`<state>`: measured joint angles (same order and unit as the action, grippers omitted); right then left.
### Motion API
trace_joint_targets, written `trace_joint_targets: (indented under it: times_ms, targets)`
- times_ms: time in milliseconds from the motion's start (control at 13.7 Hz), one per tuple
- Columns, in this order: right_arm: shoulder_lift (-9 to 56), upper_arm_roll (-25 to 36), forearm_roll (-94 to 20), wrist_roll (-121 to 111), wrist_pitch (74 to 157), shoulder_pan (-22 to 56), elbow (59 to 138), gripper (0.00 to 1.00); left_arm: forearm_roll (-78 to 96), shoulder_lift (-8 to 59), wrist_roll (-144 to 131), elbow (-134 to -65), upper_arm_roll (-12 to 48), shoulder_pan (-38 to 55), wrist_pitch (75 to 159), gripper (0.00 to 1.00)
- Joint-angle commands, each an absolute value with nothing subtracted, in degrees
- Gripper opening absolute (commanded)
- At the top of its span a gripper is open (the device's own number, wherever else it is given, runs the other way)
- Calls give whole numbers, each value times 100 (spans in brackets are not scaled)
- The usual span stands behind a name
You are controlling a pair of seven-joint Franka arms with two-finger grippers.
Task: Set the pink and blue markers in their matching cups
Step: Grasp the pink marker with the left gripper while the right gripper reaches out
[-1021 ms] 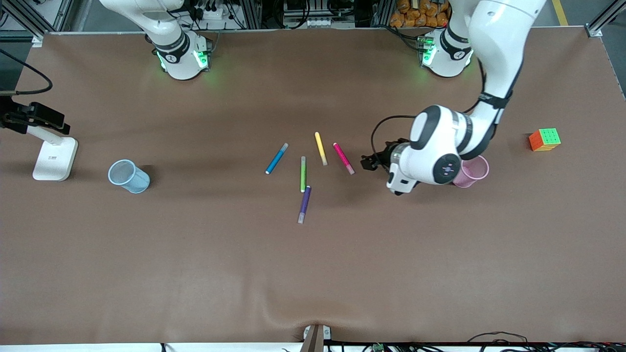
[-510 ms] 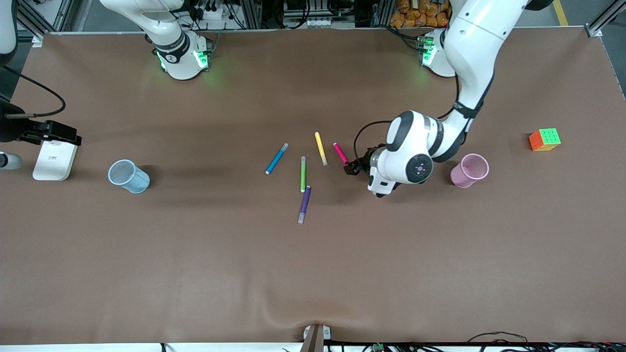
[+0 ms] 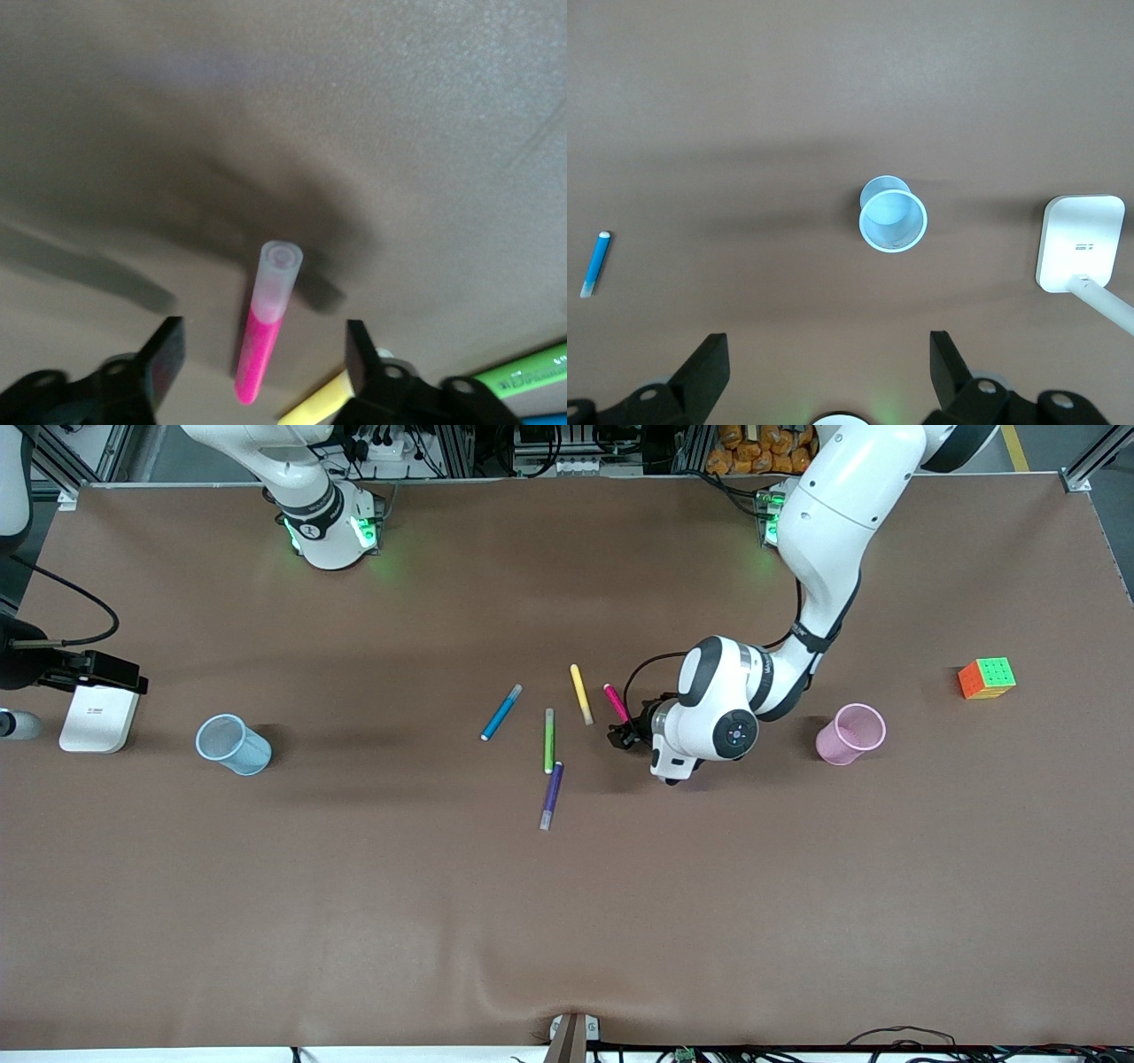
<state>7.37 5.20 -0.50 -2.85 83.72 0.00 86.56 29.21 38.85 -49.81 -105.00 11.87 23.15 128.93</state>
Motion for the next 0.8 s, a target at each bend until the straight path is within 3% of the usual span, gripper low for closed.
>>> trace_joint_targets:
  times_ms: [0,365,583,729]
  targets:
    - [817,483,-114,-115,8428,61,8552,100,3023,3999,-5071,-10389,1160,2364,13034,74]
    - [1239,483,-123,903,8814,640,8561,100,3015,4043,-5063,-10380,1151,2382,13087,36]
    - [1406,483,-132,1562,9000,913,8569,100,3023,4069,-5071,-10318,1151,2356,13087,0]
    - [1529,475,-141,2062,8974,1159,8622,100,3015,4034,-5063,-10318,1134,2303,13087,0]
